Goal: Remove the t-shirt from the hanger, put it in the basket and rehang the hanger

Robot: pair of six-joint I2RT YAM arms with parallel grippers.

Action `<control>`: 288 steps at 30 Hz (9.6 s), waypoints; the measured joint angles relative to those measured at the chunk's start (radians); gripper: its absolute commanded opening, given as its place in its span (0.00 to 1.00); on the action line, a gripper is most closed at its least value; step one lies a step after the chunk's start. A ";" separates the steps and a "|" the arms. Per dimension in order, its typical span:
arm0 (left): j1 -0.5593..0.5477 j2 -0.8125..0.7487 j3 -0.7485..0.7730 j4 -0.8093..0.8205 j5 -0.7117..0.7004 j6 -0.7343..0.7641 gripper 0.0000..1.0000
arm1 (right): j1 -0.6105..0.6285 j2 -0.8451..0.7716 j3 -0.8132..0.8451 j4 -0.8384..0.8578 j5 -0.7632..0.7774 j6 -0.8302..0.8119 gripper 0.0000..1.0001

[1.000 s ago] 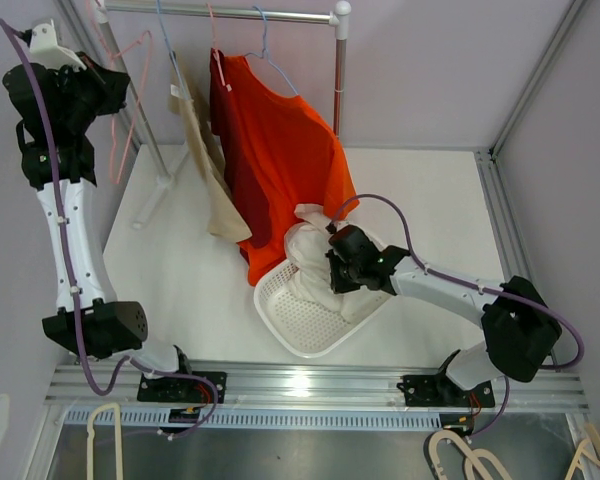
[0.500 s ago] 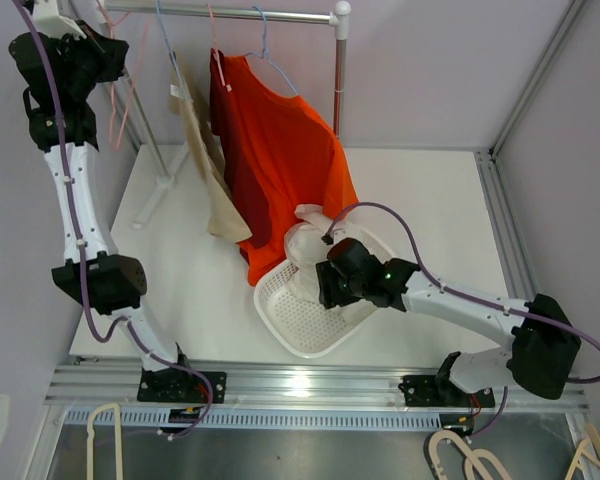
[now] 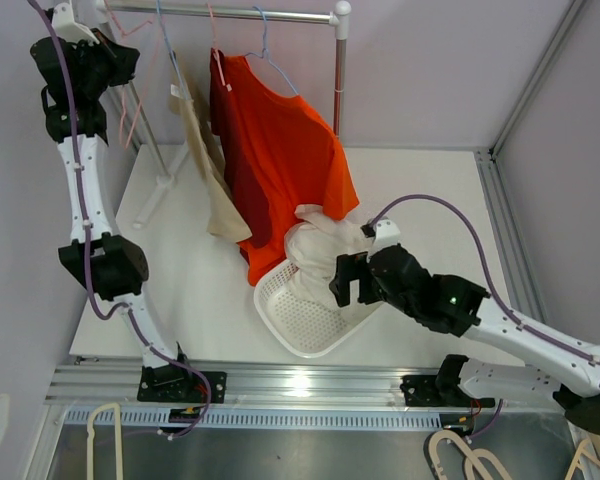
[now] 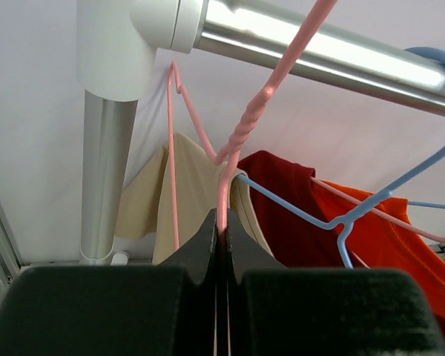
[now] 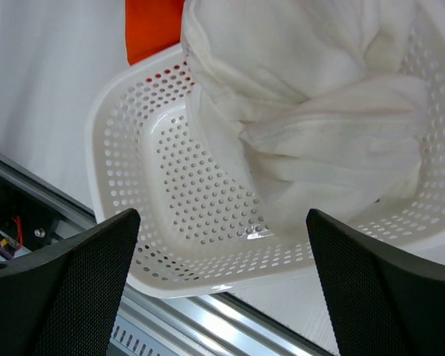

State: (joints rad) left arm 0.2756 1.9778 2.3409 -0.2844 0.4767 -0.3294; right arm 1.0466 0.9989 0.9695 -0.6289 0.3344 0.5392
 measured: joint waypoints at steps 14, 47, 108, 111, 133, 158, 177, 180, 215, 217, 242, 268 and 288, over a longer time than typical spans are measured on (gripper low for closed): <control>-0.012 0.019 0.004 0.004 -0.004 -0.011 0.21 | 0.011 -0.076 0.000 -0.008 0.061 0.003 0.99; -0.375 -0.139 -0.062 -0.260 -0.629 0.083 0.48 | 0.032 -0.101 -0.064 0.066 0.017 0.003 1.00; -0.790 -0.691 -0.548 -0.408 -1.266 0.000 0.01 | 0.111 -0.135 -0.122 0.541 -0.169 -0.335 0.99; -0.875 -0.718 -0.547 -0.455 -1.347 -0.050 0.01 | 0.124 -0.082 -0.143 0.689 -0.238 -0.372 0.99; -0.928 -0.737 -0.485 -0.759 -1.379 -0.289 0.01 | 0.208 0.430 0.037 1.188 -0.400 -0.488 0.99; -0.914 -0.864 -0.677 -0.520 -1.326 -0.177 0.01 | 0.222 0.484 0.073 1.155 -0.352 -0.509 0.00; -0.760 -0.451 -0.356 -0.501 -1.249 -0.086 0.01 | 0.313 0.278 -0.174 1.140 -0.188 -0.437 0.00; -0.761 -0.471 -0.320 -0.539 -1.205 -0.097 0.01 | 0.314 0.280 -0.177 1.144 -0.171 -0.436 0.00; -0.543 -1.015 -0.824 -0.610 -0.874 -0.050 0.01 | 0.116 0.591 0.985 0.698 -0.345 -0.722 0.00; -0.540 -0.963 -0.822 -0.539 -0.861 -0.034 0.01 | 0.122 0.589 1.052 0.708 -0.336 -0.764 0.00; -0.325 -0.626 -0.630 -0.184 -0.668 0.117 0.01 | 0.048 0.608 1.347 0.821 -0.231 -1.073 0.00; -0.288 -0.394 -0.398 -0.081 -0.407 0.102 0.01 | -0.106 0.152 0.411 0.812 0.164 -0.769 0.00; -0.237 -0.292 -0.281 -0.089 -0.465 0.063 0.01 | 0.016 0.262 -0.369 0.388 -0.099 0.239 0.00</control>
State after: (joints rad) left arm 0.0383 1.6855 2.0598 -0.3729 0.0116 -0.2661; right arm 1.0626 1.2606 0.6010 -0.2409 0.2356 0.7780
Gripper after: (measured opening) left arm 0.014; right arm 0.014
